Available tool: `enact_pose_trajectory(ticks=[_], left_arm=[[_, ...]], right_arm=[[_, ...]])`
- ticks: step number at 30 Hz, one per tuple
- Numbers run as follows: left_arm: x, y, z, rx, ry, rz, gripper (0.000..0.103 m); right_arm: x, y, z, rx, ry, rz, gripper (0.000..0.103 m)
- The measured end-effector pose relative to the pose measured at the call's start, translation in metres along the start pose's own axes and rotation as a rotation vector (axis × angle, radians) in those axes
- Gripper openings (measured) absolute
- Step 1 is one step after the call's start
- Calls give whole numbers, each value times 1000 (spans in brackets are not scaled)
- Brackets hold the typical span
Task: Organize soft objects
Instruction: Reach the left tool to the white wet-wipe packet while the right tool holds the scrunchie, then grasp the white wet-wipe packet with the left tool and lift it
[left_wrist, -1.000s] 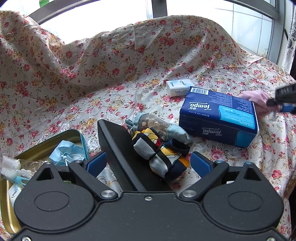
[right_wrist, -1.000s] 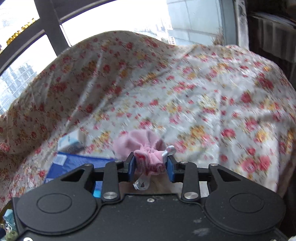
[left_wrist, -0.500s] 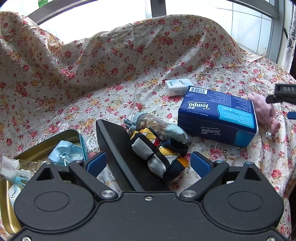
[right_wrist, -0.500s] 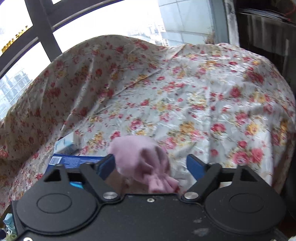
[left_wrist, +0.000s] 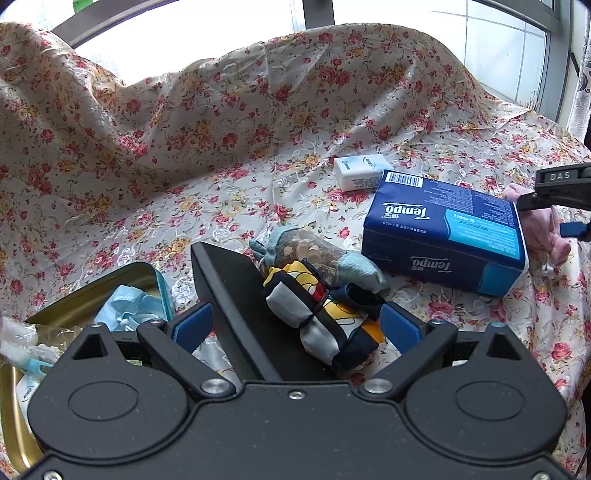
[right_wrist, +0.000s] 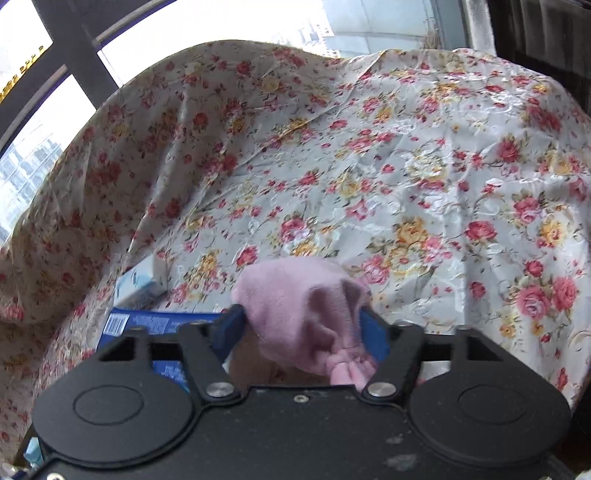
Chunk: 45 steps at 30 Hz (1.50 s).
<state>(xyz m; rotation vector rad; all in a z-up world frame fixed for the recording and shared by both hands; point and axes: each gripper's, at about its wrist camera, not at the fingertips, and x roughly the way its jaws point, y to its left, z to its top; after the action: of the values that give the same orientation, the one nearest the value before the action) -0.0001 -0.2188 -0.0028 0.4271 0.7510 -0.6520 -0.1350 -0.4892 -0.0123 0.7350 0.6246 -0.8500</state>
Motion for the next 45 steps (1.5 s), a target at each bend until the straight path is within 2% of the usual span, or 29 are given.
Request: enact_pose_trajectory(ticks=[6,15,20,25,31,33,38,42,45], left_arm=[[8,-5,3,11,15,-19,94],[28,-7,36,86,-21,-7,95],[43,-2,70,42,-28,-46,95],[67,-1,92,-20,22,-86,95],[97,-12,121,-40,65,-114,95],[108,-17,133,-42,81,-125,95],[138,-32,155,-42,121,-147,98],[166,-46,167,-31,181,-155,98],[187,-53,172,-31,226,-133,99]], right_arm=[[-7,-5,5,5,2,25,46],[-20,-9,4,16,-21,40,43],[-23,-9,4,2,-35,32,43],[-21,-7,0,-26,-43,12,43],[-20,0,-9,-89,-51,-16,53],[-19,-1,-11,-88,-52,-22,65],[-10,-6,-12,-64,-32,-25,78],[-4,-8,-11,-55,-15,-17,81],[0,-8,-10,-53,-8,-11,82]])
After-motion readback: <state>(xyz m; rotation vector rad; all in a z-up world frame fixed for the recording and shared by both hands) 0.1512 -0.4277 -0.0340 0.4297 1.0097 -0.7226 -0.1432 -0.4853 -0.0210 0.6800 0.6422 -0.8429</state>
